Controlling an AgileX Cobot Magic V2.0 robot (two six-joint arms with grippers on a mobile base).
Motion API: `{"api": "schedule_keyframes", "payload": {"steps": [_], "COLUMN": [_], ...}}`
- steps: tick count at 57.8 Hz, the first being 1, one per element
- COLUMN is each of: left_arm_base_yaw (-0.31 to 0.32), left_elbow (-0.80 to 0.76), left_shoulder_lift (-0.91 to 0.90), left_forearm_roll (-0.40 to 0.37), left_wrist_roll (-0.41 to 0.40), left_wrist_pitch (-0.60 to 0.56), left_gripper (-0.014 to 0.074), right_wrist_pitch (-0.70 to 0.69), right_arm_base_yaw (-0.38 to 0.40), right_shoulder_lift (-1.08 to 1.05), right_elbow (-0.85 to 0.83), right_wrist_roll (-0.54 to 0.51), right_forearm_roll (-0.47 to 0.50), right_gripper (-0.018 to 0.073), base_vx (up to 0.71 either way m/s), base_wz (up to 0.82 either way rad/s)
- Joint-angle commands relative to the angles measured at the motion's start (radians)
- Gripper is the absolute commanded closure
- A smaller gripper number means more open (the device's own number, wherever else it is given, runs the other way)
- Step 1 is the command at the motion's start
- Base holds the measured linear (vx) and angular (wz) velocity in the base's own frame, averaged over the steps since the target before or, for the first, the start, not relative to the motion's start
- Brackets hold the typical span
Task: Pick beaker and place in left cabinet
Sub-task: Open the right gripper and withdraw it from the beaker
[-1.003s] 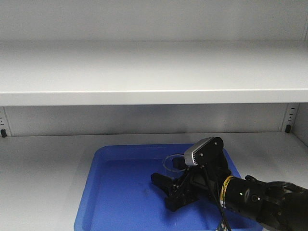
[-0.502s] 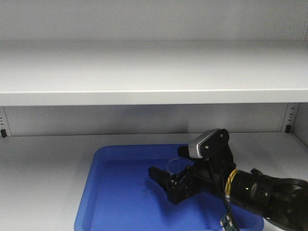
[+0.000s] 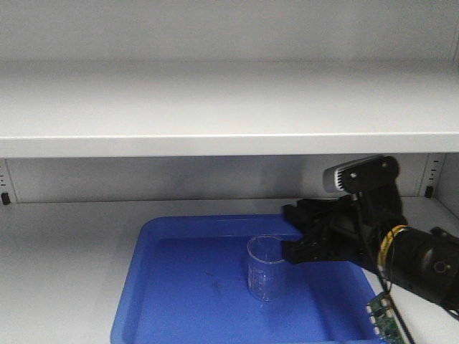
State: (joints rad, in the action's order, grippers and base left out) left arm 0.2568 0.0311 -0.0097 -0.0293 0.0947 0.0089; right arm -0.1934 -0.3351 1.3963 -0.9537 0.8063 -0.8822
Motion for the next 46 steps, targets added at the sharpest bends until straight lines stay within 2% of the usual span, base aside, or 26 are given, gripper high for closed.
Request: {"api": "schedule_keyframes", "payload": {"steps": [1,14,28,46], "left_arm_base_yaw": [0.004,0.004,0.004,0.004], "left_elbow": [0.016,0.016,0.016,0.016], "left_shoulder_lift": [-0.019,-0.019,-0.019,-0.019], "left_forearm_roll": [-0.007,-0.007,-0.007,-0.007], "left_wrist_roll": [-0.004,-0.004,-0.004,-0.004], "left_wrist_pitch": [-0.084,-0.084,-0.084,-0.084], "left_gripper": [0.0595,0.0595,0.0595,0.0595], "right_wrist_pitch": [0.072,0.104,0.155,0.199], "right_arm_base_yaw": [0.004,0.004,0.004,0.004], "right_shoulder_lift": [-0.071,-0.195,-0.457,-0.743], "right_elbow": [-0.032,0.102,0.336,0.509], "right_wrist_roll": [0.028,0.028,0.028,0.028], "right_forearm_roll": [0.010,0.010,0.011,0.011], "right_gripper": [0.0573,0.0568,0.0565,0.0565], "base_vx": [0.00,0.00,0.00,0.00], "base_wz": [0.00,0.00,0.00,0.00]}}
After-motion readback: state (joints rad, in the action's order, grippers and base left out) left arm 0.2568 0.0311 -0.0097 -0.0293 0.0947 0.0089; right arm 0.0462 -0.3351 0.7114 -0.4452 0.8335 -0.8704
